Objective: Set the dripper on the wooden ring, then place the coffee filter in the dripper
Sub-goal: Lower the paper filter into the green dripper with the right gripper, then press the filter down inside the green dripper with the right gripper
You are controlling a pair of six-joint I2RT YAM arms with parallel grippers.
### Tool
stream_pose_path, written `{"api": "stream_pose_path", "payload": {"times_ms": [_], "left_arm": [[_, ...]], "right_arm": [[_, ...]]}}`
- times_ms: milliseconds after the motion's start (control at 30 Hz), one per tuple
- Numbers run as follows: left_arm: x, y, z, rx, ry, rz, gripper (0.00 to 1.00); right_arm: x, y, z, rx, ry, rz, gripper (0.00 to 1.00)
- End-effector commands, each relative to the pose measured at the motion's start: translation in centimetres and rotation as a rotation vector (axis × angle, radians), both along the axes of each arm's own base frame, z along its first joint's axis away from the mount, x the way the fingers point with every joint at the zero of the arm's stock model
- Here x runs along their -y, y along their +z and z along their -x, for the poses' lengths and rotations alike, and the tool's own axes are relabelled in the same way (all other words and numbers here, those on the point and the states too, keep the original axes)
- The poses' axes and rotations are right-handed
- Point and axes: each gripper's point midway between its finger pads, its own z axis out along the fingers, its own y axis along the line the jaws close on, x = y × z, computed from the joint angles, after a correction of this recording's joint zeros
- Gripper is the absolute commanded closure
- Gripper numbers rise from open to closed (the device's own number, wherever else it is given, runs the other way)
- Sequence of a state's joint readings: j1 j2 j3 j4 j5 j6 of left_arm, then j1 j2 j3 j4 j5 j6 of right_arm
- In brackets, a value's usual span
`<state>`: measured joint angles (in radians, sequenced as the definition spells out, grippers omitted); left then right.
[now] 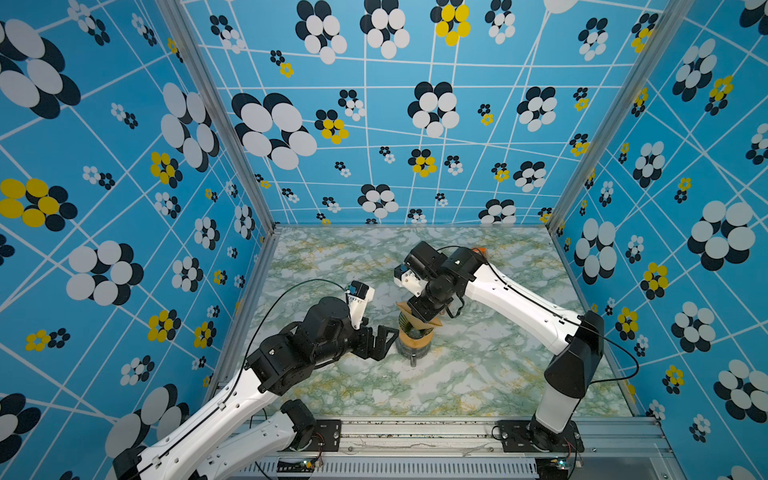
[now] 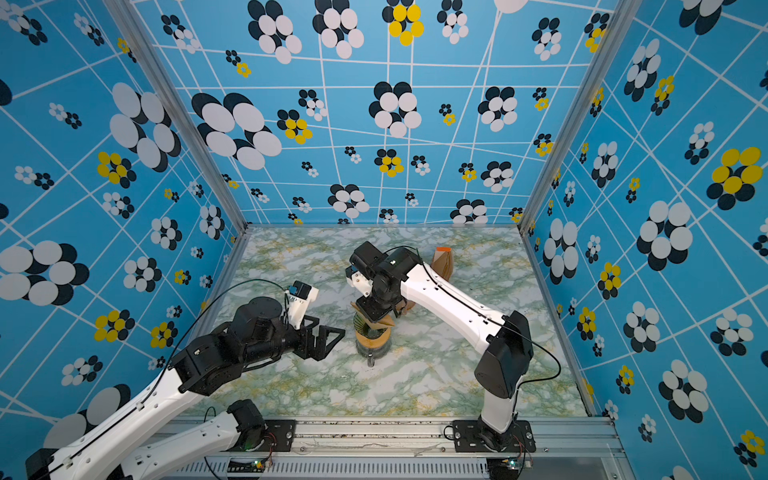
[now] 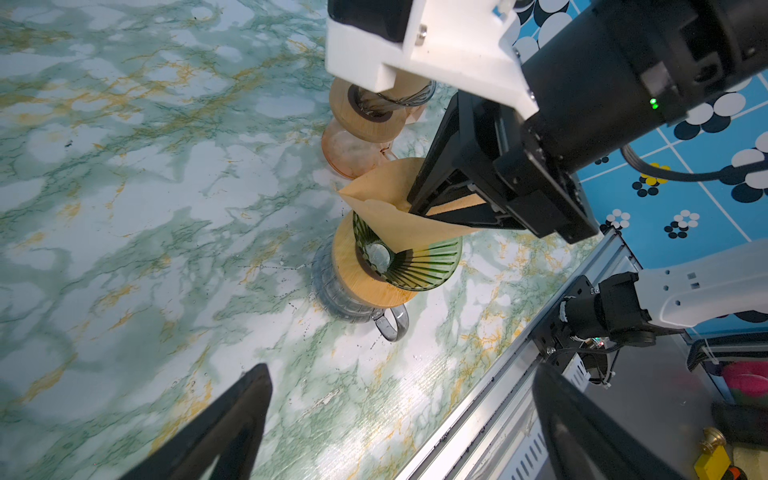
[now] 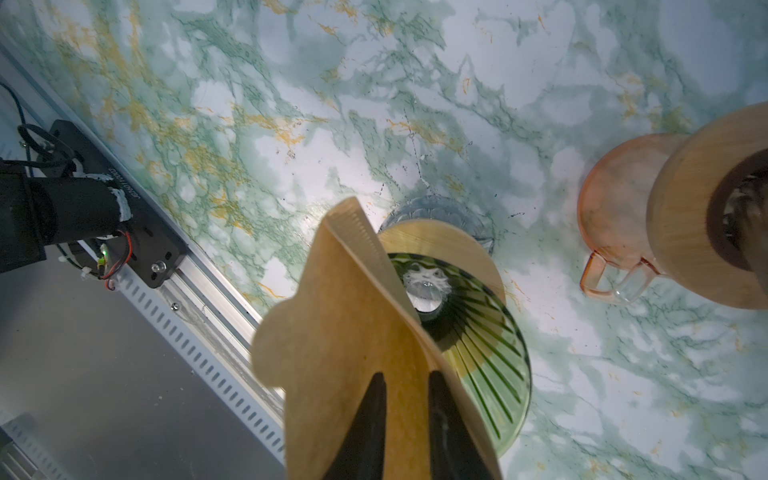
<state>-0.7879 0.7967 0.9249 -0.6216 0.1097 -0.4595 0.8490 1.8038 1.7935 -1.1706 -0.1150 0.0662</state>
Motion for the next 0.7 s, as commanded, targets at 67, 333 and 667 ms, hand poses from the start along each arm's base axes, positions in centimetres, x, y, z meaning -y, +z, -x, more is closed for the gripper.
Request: {"api": "stream_pose_path", "payload": {"times_ms": [67,333,667], "left_arm": [[0.2,1.3,0.6,0.028,-0.035,0.022,0.01],[0.3,1.2,0.6,0.026,-0.037,0.018,0.01],[0.4,1.2,0.5,0.025,-0.042,0.014,0.01]], "right_arm": [[0.1,-0.9,0.3,-0.016,0.007,0.040,0.76],[-0.4,-1.7,0.3,-0.027,0.013,0.049,0.76],[-1.1,-2.8,0.5,-0.040,0.019,0.049,0.73]]}}
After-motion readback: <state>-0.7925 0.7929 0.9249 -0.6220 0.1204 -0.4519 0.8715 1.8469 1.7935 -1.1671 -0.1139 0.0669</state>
